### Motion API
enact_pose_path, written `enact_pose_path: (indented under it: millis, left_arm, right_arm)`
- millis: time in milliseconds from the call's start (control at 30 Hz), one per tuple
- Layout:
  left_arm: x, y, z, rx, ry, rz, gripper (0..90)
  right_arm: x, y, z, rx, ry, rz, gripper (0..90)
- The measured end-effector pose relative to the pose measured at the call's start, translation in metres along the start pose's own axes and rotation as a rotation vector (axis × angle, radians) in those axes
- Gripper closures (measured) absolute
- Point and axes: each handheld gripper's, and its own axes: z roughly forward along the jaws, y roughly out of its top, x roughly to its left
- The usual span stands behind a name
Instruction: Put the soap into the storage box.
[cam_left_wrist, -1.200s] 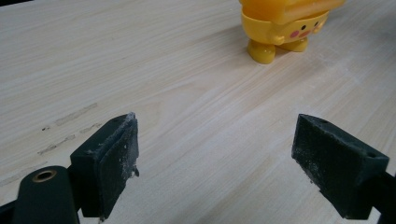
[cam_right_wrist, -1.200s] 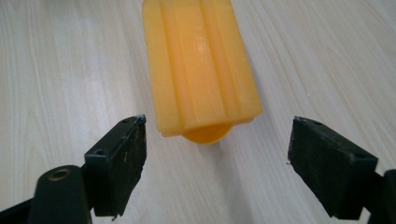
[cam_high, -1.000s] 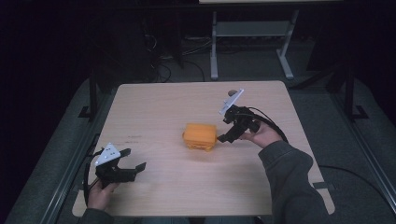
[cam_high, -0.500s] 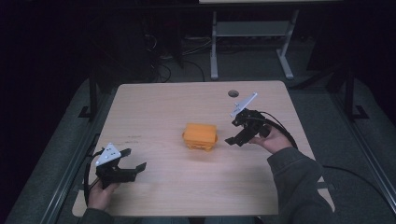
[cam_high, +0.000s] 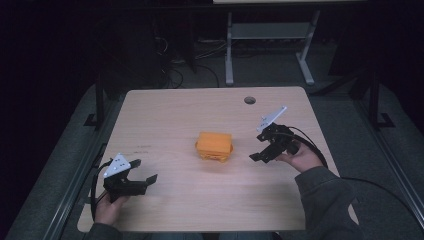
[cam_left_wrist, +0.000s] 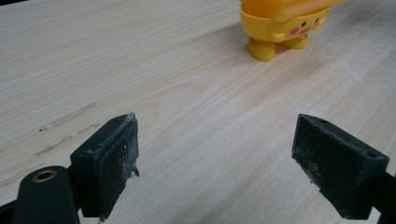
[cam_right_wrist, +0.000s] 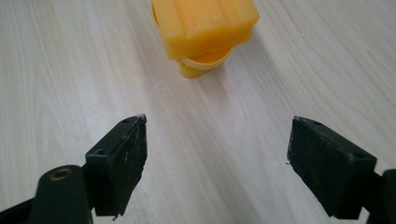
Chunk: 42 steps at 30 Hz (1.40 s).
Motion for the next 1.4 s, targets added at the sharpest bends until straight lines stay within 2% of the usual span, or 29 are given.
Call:
enact_pose_path:
  millis: [300,400,833,900,1233,1400]
  left_arm:
    - [-0.001,0.000,0.000,0.009,-0.001,0.004,14.1]
    - [-0.001,0.000,0.000,0.009,-0.002,0.004,14.1]
    - [-0.003,0.000,0.002,0.018,-0.003,0.013,14.1]
    - [-0.003,0.000,0.002,0.018,-0.002,0.013,14.1]
    - [-0.005,0.000,0.003,0.017,-0.005,0.019,14.1]
    - [-0.006,0.000,0.004,0.016,-0.005,0.019,14.1]
  right_arm:
    - [0.003,-0.018,0.001,-0.003,0.001,0.029,19.7]
    - [0.003,-0.021,0.002,0.013,0.001,0.031,19.2]
    - [0.010,-0.046,-0.004,-0.005,-0.008,0.063,19.9]
    - [0.012,-0.053,-0.004,-0.003,-0.006,0.083,19.8]
    - [0.018,-0.073,-0.002,-0.007,-0.005,0.113,19.7]
    - [0.022,-0.082,-0.003,-0.014,-0.009,0.112,19.7]
